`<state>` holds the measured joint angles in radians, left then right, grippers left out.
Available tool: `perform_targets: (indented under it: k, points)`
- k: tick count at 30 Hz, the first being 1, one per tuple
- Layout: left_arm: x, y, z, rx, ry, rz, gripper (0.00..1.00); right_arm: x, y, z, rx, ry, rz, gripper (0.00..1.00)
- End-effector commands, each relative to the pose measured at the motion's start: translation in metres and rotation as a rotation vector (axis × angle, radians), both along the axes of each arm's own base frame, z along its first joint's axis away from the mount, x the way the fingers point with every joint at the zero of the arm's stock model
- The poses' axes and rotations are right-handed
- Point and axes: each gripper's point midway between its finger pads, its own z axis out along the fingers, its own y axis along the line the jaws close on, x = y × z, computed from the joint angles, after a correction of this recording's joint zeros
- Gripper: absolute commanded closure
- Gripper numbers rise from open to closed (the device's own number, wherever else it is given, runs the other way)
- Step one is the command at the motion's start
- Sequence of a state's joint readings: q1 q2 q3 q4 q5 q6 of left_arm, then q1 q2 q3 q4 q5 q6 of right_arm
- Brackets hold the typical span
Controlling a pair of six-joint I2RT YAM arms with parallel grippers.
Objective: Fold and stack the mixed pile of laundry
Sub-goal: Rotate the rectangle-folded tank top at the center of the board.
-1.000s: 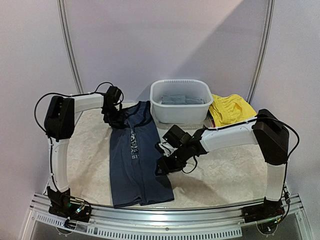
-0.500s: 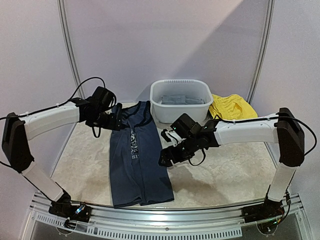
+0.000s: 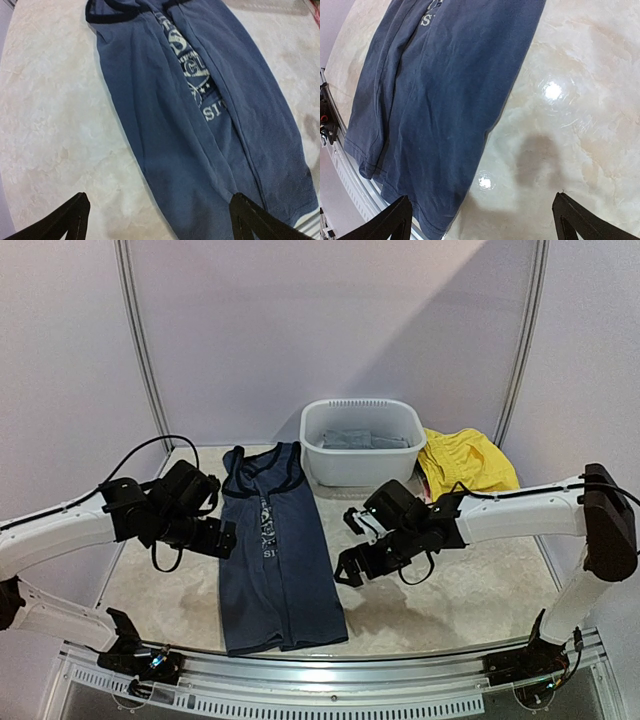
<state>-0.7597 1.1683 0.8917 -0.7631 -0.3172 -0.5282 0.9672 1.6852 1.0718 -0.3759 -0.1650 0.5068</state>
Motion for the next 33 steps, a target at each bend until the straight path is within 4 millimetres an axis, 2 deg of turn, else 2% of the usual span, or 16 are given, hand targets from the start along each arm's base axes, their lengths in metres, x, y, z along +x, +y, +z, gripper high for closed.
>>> perform_targets:
  k: [1, 5, 9, 14, 20, 25, 28, 33]
  points:
    - [-0.038, -0.003, -0.016, -0.007, 0.104, -0.03, 0.0, 0.002, -0.004, 0.008, 0.045, -0.02, -0.037, 0.01]
    - [-0.059, -0.01, -0.023, 0.009, 0.152, -0.067, 0.0, -0.002, -0.008, 0.006, 0.056, -0.012, -0.046, 0.01]
    - [-0.079, -0.011, -0.039, 0.044, 0.223, -0.091, 0.01, -0.007, -0.012, 0.004, 0.066, -0.004, -0.049, 0.01]
    - [-0.103, -0.015, -0.053, 0.005, 0.295, -0.116, 0.11, -0.013, -0.016, -0.002, 0.072, 0.018, -0.052, 0.01]
    - [-0.125, -0.021, -0.06, -0.062, 0.379, -0.141, 0.25, -0.016, -0.019, -0.009, 0.07, 0.034, -0.059, 0.01]
    - [-0.144, -0.017, -0.069, -0.02, 0.472, -0.151, 0.3, -0.018, -0.02, -0.012, 0.068, 0.043, -0.065, 0.01]
    - [-0.154, -0.017, -0.078, 0.001, 0.518, -0.16, 0.36, -0.018, -0.02, -0.014, 0.073, 0.046, -0.07, 0.01]
    - [-0.162, -0.022, -0.096, 0.007, 0.55, -0.165, 0.41, -0.023, -0.018, -0.018, 0.076, 0.057, -0.068, 0.01]
